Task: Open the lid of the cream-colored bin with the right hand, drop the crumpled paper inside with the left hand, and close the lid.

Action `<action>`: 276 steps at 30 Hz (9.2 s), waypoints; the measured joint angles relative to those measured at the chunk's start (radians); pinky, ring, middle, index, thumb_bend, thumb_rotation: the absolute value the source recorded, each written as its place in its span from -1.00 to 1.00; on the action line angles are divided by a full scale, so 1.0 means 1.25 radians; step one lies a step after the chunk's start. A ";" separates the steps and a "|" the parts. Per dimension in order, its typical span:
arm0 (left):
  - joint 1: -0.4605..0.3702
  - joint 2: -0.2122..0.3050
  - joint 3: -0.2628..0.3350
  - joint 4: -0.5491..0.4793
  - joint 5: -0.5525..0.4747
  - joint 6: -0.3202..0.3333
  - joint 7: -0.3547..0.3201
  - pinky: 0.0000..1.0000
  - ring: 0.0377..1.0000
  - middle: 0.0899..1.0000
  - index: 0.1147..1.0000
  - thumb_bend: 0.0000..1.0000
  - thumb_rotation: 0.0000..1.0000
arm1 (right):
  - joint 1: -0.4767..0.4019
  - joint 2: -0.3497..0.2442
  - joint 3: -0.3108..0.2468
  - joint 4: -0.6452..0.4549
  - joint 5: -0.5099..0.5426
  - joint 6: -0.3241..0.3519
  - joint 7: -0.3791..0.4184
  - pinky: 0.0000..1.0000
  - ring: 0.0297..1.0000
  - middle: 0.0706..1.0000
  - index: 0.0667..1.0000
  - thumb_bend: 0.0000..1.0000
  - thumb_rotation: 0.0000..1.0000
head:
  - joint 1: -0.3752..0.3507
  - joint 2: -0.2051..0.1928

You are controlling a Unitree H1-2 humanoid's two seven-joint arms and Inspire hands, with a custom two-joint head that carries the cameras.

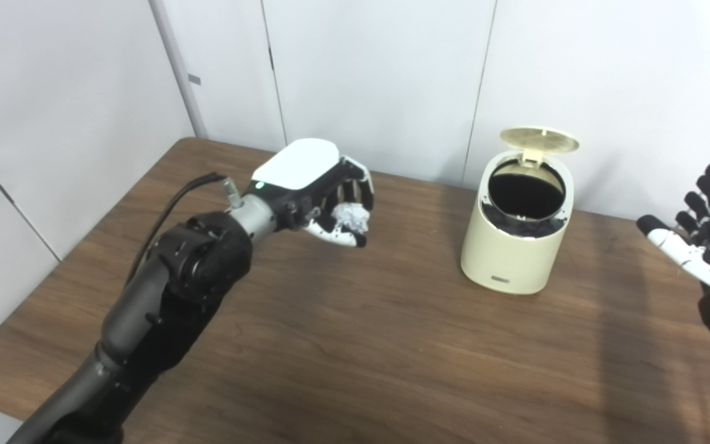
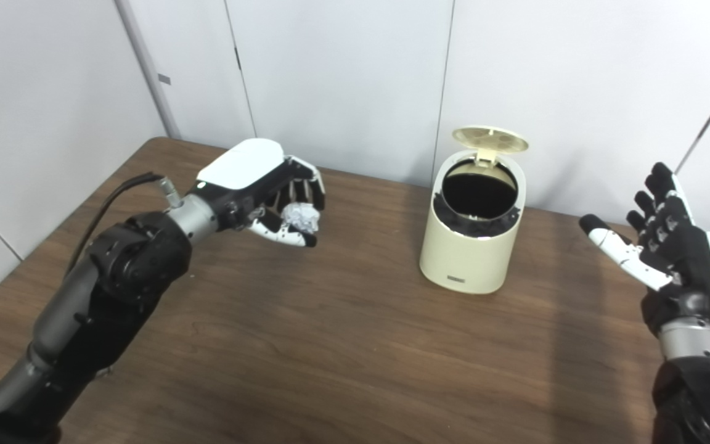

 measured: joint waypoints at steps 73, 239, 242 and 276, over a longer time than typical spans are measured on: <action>-0.175 -0.237 -0.087 0.336 0.035 -0.322 0.256 -0.41 -0.32 -0.17 -0.03 -0.01 -1.00 | 0.025 0.003 0.025 0.204 -0.063 -0.256 0.001 0.67 0.72 0.83 0.84 0.48 -0.29 | -0.234 -0.087; 0.100 -0.339 0.116 0.502 -0.497 -0.379 0.402 0.23 0.50 0.62 0.78 0.13 0.02 | 0.061 -0.021 0.028 0.186 -0.046 -0.291 0.021 0.61 0.71 0.85 0.85 0.41 -0.29 | -0.244 -0.049; 0.100 -0.338 0.129 0.503 -0.492 -0.381 0.408 0.19 0.45 0.56 0.72 0.17 0.00 | 0.062 -0.021 0.028 0.176 -0.047 -0.289 0.021 0.62 0.72 0.85 0.85 0.40 -0.30 | -0.247 -0.047; 0.101 -0.324 0.169 0.531 -0.480 -0.418 0.451 0.06 0.29 0.41 0.54 0.02 -0.22 | 0.005 -0.012 0.057 0.158 -0.134 -0.292 0.009 0.40 0.61 0.75 0.72 0.17 -0.19 | -0.308 -0.112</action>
